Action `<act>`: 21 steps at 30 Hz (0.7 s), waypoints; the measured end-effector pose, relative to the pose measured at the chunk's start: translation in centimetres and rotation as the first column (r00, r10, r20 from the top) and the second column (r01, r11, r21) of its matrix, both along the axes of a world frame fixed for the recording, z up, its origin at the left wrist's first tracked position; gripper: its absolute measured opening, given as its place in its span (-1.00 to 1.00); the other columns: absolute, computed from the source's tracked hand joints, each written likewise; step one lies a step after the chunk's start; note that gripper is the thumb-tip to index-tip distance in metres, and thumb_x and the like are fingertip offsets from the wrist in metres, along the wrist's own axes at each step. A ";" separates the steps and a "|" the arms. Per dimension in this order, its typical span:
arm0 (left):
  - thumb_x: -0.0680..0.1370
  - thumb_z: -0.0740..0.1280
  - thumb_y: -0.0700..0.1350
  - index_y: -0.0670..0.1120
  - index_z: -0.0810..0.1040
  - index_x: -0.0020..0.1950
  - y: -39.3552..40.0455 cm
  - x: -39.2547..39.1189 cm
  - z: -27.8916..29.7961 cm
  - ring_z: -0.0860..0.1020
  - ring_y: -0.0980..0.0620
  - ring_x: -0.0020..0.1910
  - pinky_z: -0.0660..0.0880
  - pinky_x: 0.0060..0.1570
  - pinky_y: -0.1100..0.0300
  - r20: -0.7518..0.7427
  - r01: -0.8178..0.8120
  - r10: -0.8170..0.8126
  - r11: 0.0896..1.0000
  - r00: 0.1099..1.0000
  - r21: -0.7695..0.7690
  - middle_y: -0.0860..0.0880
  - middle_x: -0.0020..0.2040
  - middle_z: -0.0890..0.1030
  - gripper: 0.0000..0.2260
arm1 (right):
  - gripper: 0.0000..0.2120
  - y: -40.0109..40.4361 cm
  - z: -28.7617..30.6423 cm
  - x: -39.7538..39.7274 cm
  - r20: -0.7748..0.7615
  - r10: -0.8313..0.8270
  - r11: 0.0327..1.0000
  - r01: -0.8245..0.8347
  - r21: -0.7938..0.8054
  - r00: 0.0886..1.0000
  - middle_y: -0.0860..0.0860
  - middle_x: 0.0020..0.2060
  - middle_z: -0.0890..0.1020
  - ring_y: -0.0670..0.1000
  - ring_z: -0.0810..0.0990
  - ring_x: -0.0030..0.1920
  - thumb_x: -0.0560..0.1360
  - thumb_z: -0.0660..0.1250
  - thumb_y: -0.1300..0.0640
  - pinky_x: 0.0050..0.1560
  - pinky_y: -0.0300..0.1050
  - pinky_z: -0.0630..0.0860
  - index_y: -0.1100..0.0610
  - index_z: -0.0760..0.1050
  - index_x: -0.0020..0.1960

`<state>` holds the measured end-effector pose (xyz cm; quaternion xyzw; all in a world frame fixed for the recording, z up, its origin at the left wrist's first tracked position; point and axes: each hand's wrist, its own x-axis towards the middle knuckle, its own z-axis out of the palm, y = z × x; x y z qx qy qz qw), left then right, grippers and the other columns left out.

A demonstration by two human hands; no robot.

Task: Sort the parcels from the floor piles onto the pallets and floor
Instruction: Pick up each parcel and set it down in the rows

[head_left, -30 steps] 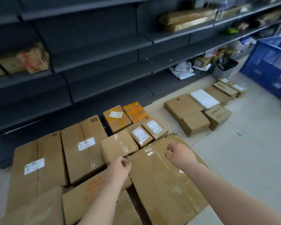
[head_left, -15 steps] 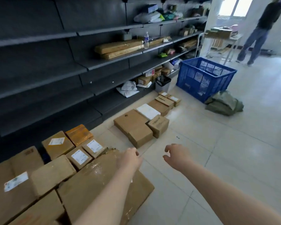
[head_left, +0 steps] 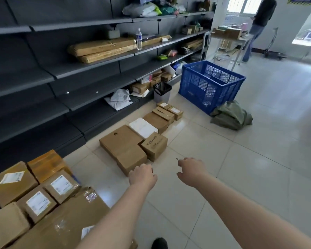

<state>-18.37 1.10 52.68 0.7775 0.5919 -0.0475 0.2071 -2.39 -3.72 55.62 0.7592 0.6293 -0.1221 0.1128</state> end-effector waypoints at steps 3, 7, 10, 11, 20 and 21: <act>0.55 0.18 -0.03 -0.02 0.51 0.19 5.1 3.8 -0.1 0.47 -0.06 0.19 0.40 0.07 0.08 -0.009 0.034 -0.034 0.999 0.999 -0.009 -0.02 0.18 0.51 -0.74 | -0.67 4.8 0.2 3.5 0.011 0.003 1.000 -0.002 -0.020 1.000 0.04 0.22 0.50 0.10 0.45 0.25 0.58 0.16 0.02 0.15 -0.08 0.37 0.09 0.41 0.30; 0.56 0.17 -0.01 -0.04 0.51 0.16 11.5 8.5 -0.2 0.48 -0.08 0.17 0.41 0.05 0.08 0.000 0.042 -0.042 0.999 0.999 -0.022 -0.05 0.16 0.53 -0.75 | -0.67 10.6 0.4 8.0 0.009 -0.007 1.000 0.007 -0.011 1.000 0.06 0.22 0.50 0.11 0.45 0.25 0.57 0.16 0.04 0.14 -0.07 0.37 0.10 0.42 0.30; 0.56 0.18 0.03 -0.02 0.52 0.13 15.7 11.5 -0.8 0.48 -0.07 0.15 0.39 0.01 0.09 0.004 0.021 -0.021 0.999 1.000 -0.033 -0.03 0.13 0.54 -0.76 | -0.67 14.8 0.0 11.2 0.007 0.012 1.000 -0.012 -0.016 1.000 0.06 0.21 0.51 0.11 0.46 0.23 0.57 0.16 0.04 0.13 -0.06 0.38 0.10 0.42 0.29; 0.56 0.19 0.03 -0.02 0.52 0.12 17.1 12.5 -1.2 0.48 -0.06 0.15 0.39 0.02 0.09 -0.001 0.009 -0.009 0.999 1.000 -0.039 -0.03 0.13 0.54 -0.77 | -0.67 16.3 -0.4 12.2 0.003 0.019 0.999 -0.019 -0.027 1.000 0.06 0.21 0.51 0.11 0.46 0.23 0.57 0.16 0.04 0.14 -0.05 0.38 0.10 0.42 0.29; 0.57 0.19 0.03 -0.04 0.55 0.13 28.5 20.3 -4.3 0.47 -0.07 0.16 0.44 0.00 0.14 -0.031 -0.228 0.226 0.967 0.974 -0.112 -0.04 0.15 0.53 -0.75 | -0.67 31.2 -4.3 22.2 -0.094 0.154 0.980 -0.164 -0.112 0.984 0.03 0.22 0.49 0.09 0.43 0.26 0.56 0.17 0.03 0.15 -0.09 0.36 0.08 0.41 0.30; 0.57 0.20 0.03 -0.04 0.56 0.11 29.7 21.1 -4.7 0.47 -0.07 0.15 0.45 0.00 0.13 -0.036 -0.261 0.258 0.955 0.965 -0.139 -0.05 0.14 0.53 -0.76 | -0.66 32.8 -4.7 23.3 -0.112 0.165 0.976 -0.179 -0.127 0.980 0.02 0.23 0.48 0.08 0.42 0.27 0.56 0.17 0.01 0.16 -0.10 0.35 0.08 0.40 0.30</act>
